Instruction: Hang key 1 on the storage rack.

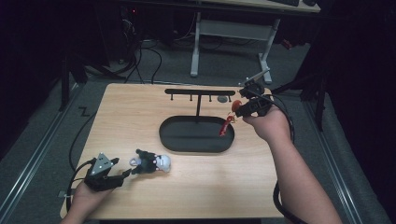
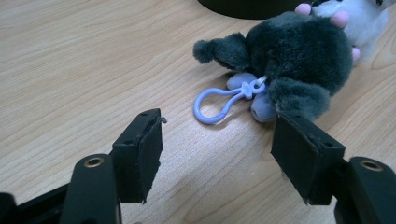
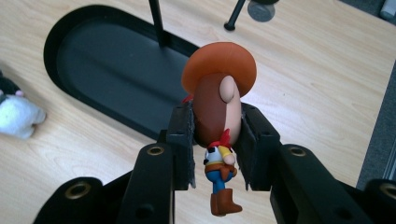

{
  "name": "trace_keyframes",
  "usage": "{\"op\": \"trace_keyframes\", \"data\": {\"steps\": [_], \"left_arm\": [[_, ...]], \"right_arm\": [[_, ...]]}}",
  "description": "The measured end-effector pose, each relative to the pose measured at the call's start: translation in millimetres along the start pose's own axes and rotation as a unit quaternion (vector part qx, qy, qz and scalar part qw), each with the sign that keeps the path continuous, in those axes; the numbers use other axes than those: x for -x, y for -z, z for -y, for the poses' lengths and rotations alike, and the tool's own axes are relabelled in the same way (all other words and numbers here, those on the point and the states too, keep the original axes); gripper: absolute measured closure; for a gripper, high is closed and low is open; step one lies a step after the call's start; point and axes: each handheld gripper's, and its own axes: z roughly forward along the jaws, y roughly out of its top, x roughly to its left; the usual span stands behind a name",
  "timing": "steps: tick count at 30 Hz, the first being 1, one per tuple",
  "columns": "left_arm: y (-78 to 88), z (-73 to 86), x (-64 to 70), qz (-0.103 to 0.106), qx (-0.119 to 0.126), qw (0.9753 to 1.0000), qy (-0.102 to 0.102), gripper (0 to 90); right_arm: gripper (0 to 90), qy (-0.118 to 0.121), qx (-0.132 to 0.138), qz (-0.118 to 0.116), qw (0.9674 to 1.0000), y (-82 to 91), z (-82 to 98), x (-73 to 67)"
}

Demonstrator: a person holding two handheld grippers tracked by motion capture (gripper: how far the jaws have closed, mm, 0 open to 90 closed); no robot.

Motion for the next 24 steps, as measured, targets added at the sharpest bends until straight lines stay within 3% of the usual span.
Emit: {"op": "trace_keyframes", "data": {"steps": [12, 24], "left_arm": [[0.8, 0.9, -1.5, 0.001, -0.001, 1.0, 0.003, 34.1], [0.6, 1.2, -1.3, 0.001, -0.001, 1.0, 0.004, 34.2]], "right_arm": [[69.0, 0.0, 0.009, 0.005, 0.9999, -3.8, -22.4, 2.5], [69.0, -0.01, 0.018, 0.012, 0.9997, -2.3, -33.2, 9.0]]}}
